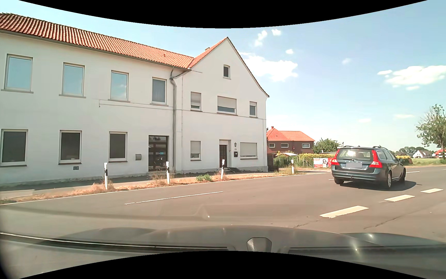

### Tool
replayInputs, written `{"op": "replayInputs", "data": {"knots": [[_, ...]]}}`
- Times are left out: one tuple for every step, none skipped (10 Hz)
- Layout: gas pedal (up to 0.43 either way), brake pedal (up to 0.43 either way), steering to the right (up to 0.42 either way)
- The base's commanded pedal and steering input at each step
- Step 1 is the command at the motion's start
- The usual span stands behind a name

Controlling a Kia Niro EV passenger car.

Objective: Follow the waypoints while adhering to traffic rules and regulations

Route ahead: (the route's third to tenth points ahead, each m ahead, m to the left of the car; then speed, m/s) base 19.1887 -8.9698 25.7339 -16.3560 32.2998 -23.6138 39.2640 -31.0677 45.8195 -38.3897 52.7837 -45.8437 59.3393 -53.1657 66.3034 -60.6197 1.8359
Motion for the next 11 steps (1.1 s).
{"op": "replayInputs", "data": {"knots": [[0.421, 0.006, 0.198], [0.421, 0.006, 0.205], [0.421, 0.006, 0.212], [0.421, 0.006, 0.222], [0.421, 0.006, 0.233], [0.421, 0.006, 0.247], [0.421, 0.006, 0.262], [0.409, 0.006, 0.276], [0.398, 0.006, 0.284], [0.378, 0.006, 0.288], [0.378, 0.006, 0.295]]}}
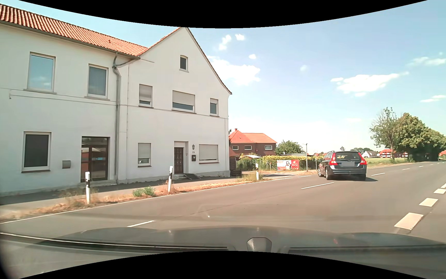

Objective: Follow the waypoints while adhering to traffic rules and regulations

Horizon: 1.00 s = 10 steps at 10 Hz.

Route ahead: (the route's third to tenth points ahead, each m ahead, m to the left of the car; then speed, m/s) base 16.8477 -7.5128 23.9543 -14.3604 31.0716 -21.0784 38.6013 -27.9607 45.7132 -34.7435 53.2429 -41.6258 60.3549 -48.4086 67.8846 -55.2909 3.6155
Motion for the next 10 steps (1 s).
{"op": "replayInputs", "data": {"knots": [[0.370, 0.006, 0.305], [0.370, 0.006, 0.315], [0.370, 0.006, 0.324], [0.370, 0.006, 0.327], [0.370, 0.006, 0.327], [0.370, 0.006, 0.327], [0.370, 0.006, 0.327], [0.370, 0.006, 0.323], [0.370, 0.006, 0.320], [0.370, 0.006, 0.317]]}}
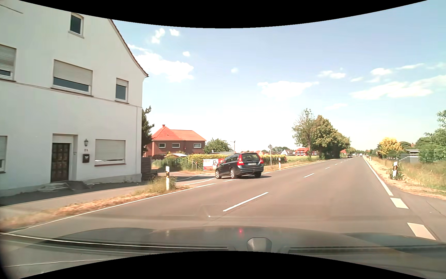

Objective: Follow the waypoints while adhering to traffic rules and regulations

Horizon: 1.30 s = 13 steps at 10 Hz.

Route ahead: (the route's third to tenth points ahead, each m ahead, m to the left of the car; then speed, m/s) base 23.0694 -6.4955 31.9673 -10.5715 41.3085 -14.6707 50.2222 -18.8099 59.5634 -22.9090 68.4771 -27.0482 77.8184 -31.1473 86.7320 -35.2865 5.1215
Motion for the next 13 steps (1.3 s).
{"op": "replayInputs", "data": {"knots": [[0.370, 0.006, 0.312], [0.370, 0.006, 0.307], [0.370, 0.006, 0.300], [0.370, 0.006, 0.286], [0.370, 0.006, 0.272], [0.370, 0.006, 0.259], [0.370, 0.006, 0.236], [0.370, 0.006, 0.203], [0.370, 0.006, 0.172], [0.370, 0.006, 0.144], [0.370, 0.006, 0.118], [0.370, 0.006, 0.100], [0.370, 0.006, 0.090]]}}
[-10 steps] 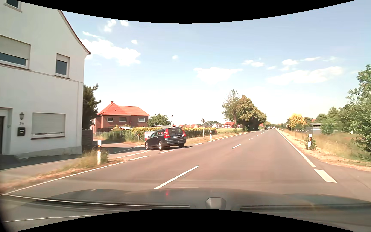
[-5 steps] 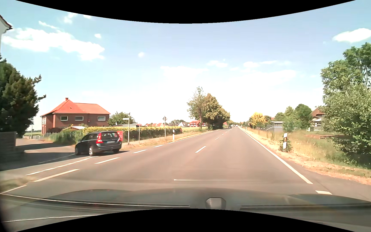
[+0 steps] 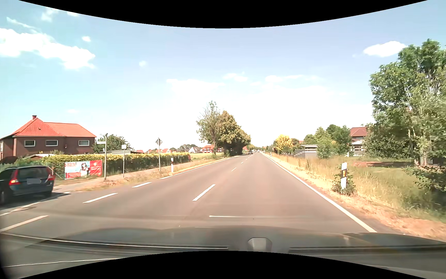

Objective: Follow the waypoints while adhering to traffic rules and regulations

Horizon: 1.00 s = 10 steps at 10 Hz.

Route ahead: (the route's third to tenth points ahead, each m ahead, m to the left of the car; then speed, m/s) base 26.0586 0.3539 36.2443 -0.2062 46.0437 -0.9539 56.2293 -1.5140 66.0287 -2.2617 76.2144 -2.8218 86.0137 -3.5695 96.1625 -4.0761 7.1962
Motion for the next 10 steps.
{"op": "replayInputs", "data": {"knots": [[0.370, 0.006, 0.084], [0.370, 0.006, 0.076], [0.370, 0.006, 0.065], [0.370, 0.006, 0.054], [0.370, 0.006, 0.041], [0.370, 0.006, 0.029], [0.370, 0.006, 0.022], [0.370, 0.006, 0.015], [0.370, 0.006, 0.009], [0.370, 0.006, 0.009]]}}
